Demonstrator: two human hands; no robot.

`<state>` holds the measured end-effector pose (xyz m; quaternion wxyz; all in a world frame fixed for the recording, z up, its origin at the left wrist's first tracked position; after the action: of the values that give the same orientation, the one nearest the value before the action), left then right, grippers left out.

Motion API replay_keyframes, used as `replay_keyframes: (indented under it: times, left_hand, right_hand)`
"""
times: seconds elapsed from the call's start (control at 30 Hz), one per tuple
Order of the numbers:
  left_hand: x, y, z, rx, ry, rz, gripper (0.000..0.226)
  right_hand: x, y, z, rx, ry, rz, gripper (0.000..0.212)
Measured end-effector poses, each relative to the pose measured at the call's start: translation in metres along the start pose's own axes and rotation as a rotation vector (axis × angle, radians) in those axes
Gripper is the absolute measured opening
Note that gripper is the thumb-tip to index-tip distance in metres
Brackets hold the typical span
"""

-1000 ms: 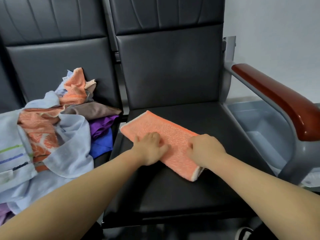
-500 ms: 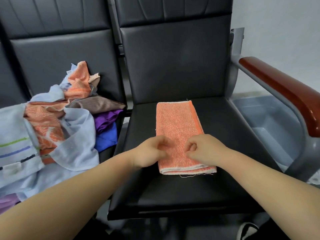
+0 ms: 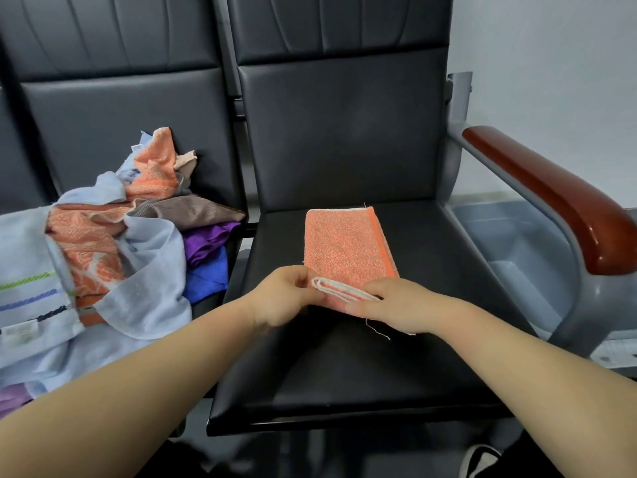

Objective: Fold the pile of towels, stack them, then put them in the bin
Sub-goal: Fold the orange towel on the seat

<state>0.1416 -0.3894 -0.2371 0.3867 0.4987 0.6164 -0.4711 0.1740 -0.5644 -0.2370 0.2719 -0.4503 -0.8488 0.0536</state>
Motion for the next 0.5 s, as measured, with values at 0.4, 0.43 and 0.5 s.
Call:
replay_keyframes:
  times: [0.4,0.43,0.5]
  left_hand:
    - [-0.015,0.001,-0.039,-0.13,-0.117,-0.145,0.016]
    - [-0.009,-0.002,-0.039,-0.115,-0.207,-0.213,0.019]
    - [0.002,-0.003,-0.042,-0.119,-0.285,-0.292,0.026]
  right_hand:
    - [-0.038,0.005,-0.039,-0.19,0.698,0.162,0.016]
    - [-0.036,0.005,-0.033,-0.133,0.783,0.18,0.018]
    - [-0.032,0.006,-0.03,-0.094,0.838,0.203,0.02]
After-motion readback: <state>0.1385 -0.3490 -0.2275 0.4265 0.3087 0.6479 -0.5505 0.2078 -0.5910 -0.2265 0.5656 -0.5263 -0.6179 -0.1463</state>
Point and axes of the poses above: each hand's wrist, its own y-axis towards the middle knuckle, its own z-axis out of the palm, x = y × z, the point moved 10 cm from there along y, towards the middle knuckle, and after that the axes turned 9 degrees about -y, right-handed, at the moved point
